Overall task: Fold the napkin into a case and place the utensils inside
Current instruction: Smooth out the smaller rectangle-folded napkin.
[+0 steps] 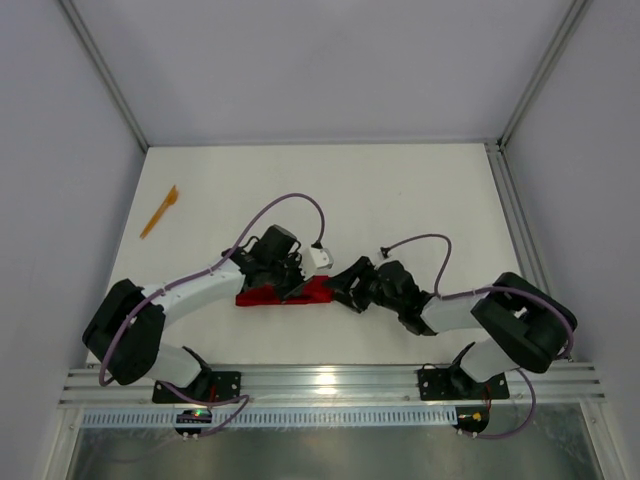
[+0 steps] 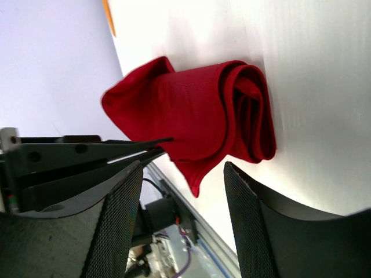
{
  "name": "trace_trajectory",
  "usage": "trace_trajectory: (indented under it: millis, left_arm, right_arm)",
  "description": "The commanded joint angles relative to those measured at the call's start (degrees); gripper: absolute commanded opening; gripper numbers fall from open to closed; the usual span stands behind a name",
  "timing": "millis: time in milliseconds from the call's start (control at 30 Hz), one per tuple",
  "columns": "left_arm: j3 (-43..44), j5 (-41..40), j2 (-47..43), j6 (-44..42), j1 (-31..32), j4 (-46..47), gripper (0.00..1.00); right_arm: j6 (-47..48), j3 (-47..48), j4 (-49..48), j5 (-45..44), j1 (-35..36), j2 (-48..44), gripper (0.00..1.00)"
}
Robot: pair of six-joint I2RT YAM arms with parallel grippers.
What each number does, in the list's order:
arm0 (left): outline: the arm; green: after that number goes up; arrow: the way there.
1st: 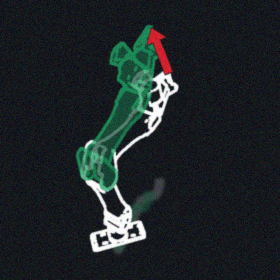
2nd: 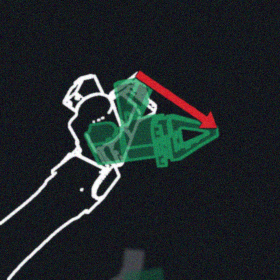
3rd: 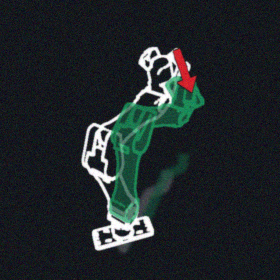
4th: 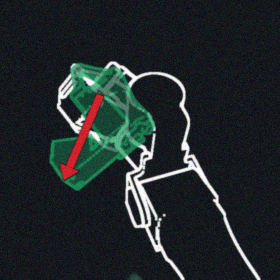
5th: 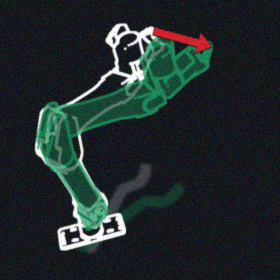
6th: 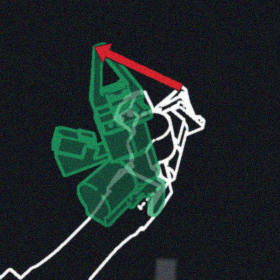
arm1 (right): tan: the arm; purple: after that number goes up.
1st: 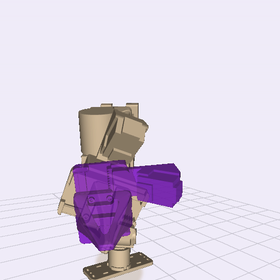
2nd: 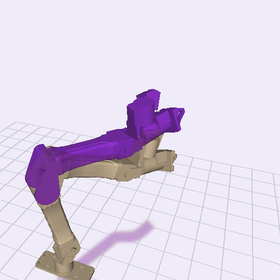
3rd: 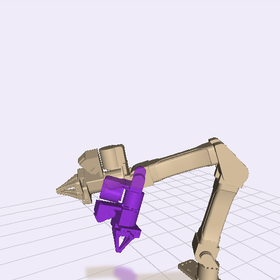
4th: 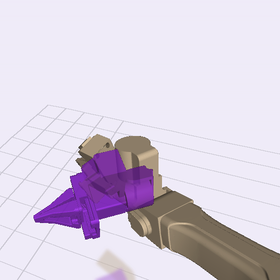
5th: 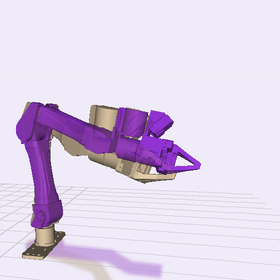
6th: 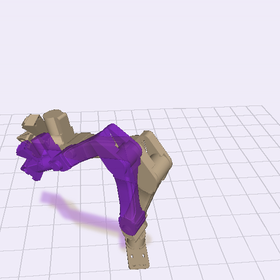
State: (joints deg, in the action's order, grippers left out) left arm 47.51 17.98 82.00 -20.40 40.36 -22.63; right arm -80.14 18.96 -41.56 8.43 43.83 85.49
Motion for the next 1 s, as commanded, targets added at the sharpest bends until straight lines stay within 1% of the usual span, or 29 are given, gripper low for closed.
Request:
trace_trajectory:
  millis: [0, 67, 133, 233, 300, 433, 500, 533, 633, 733, 867, 967]
  left_arm:
    - [-0.1, 0.5, -1.5, -0.8, 0.0, 2.6, 0.0]
    - [0.0, 0.3, -1.6, -0.9, 0.0, 2.7, 0.01]
    - [0.0, 0.3, -1.6, -0.9, 0.0, 2.7, 0.01]
    - [0.0, 0.3, -1.7, -0.9, 0.0, 2.6, 0.01]
    - [0.0, 0.2, -1.8, -0.8, 0.0, 2.5, 0.0]
    - [-0.2, 0.5, -2.1, -1.0, 0.0, 2.6, 0.01]
    - [-0.3, 0.6, -2.0, -1.1, 0.0, 2.4, 0.0]
    - [-0.3, 0.6, -2.0, -1.2, 0.0, 2.3, 0.0]
    - [-0.5, 0.7, -1.9, -1.7, 0.1, 1.9, 0.0]
    - [-0.6, 0.7, -2.1, -2.0, 0.2, 1.8, 0.01]
    - [-0.6, 1.0, -2.3, -1.9, 0.1, 2.1, 0.01]
    - [-0.5, 1.0, -2.2, -1.8, 0.1, 2.3, 0.01]
  right_arm:
    - [-5.7, -2.2, -0.2, -4.6, 0.5, -4.7, 0.63]
    - [-7.4, -2.4, 0.1, -5.5, 0.9, -4.9, 0.64]
    - [-9.0, -1.8, -0.4, -5.0, 1.0, -3.6, 0.69]
    - [-11.6, -1.3, -4.5, -3.1, 1.1, 0.5, 0.7]
    - [-12.5, -0.9, -7.0, -1.8, 1.2, 3.0, 0.74]
    - [-12.0, 0.5, -6.3, -2.4, 1.6, 4.2, 0.74]
    - [-10.9, 1.7, -5.2, -3.6, 1.6, 3.9, 0.72]
    - [-10.4, 2.0, -4.1, -3.9, 1.6, 3.8, 0.68]
    - [-8.9, 3.4, -2.0, -4.1, 1.6, 4.0, 0.62]
    - [-9.3, 3.6, -2.6, -3.9, 1.6, 5.4, 0.52]
    - [-10.2, 3.3, -4.5, -3.2, 1.6, 7.4, 0.5]
    - [-10.7, 3.8, -5.1, -2.3, 1.6, 8.5, 0.51]
